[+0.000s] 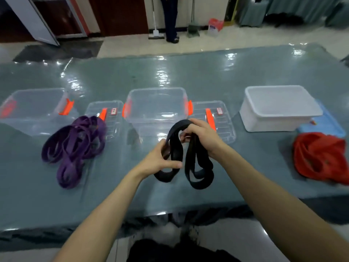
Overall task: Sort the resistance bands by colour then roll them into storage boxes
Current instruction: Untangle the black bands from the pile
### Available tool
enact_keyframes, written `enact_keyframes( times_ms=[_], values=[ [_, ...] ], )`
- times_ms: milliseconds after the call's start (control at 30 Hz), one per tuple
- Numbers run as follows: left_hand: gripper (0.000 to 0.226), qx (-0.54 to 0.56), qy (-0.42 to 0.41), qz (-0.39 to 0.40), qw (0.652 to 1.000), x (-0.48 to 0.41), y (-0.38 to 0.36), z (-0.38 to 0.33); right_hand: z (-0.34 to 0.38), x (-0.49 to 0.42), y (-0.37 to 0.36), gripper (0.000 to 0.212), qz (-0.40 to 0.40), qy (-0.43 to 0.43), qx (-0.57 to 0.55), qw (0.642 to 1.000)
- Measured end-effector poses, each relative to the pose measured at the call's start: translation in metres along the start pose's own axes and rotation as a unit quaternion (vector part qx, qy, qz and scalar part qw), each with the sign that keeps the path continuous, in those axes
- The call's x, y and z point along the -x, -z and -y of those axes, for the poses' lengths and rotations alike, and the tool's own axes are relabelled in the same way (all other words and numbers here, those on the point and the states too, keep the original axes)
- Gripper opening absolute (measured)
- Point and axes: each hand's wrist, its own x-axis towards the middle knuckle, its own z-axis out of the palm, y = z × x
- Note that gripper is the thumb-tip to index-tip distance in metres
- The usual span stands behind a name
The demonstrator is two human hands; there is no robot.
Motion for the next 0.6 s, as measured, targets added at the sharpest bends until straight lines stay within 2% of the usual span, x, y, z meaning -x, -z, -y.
enact_keyframes(
  times_ms=[100, 167, 267, 300, 367, 467, 533, 600],
  values=[
    [0.094, -0.036, 0.029, 0.008, 0.999, -0.016, -0.035, -0.006, -0.009, -0.008, 0.018, 0.013, -0.051, -0.026, -0.074, 0.996],
    [0.078, -0.033, 0.045, 0.025, 0.998, -0.028, -0.050, -0.009, -0.018, -0.014, 0.025, 0.008, -0.076, -0.057, -0.111, 0.989],
    [0.050, 0.000, 0.082, 0.024, 0.996, -0.043, -0.055, -0.012, -0.028, -0.024, 0.038, 0.016, -0.097, -0.058, -0.104, 0.988],
    [0.038, 0.003, 0.095, 0.024, 0.995, -0.048, -0.053, -0.012, -0.031, -0.028, 0.044, 0.017, -0.099, -0.061, -0.062, 0.991],
    [0.018, -0.001, 0.115, 0.029, 0.993, -0.054, -0.050, -0.010, -0.035, -0.031, 0.060, 0.020, -0.093, -0.081, 0.093, 0.988],
    [0.008, 0.009, 0.147, 0.043, 0.988, -0.057, -0.045, -0.001, -0.042, -0.026, 0.083, 0.038, -0.060, -0.122, 0.303, 0.943],
    [0.016, 0.029, 0.173, 0.063, 0.982, -0.061, -0.047, 0.009, -0.050, -0.019, 0.094, 0.045, -0.042, -0.142, 0.354, 0.923],
    [0.026, 0.021, 0.183, 0.071, 0.980, -0.064, -0.056, 0.015, -0.060, -0.013, 0.102, 0.045, -0.036, -0.183, 0.329, 0.926]
  ],
)
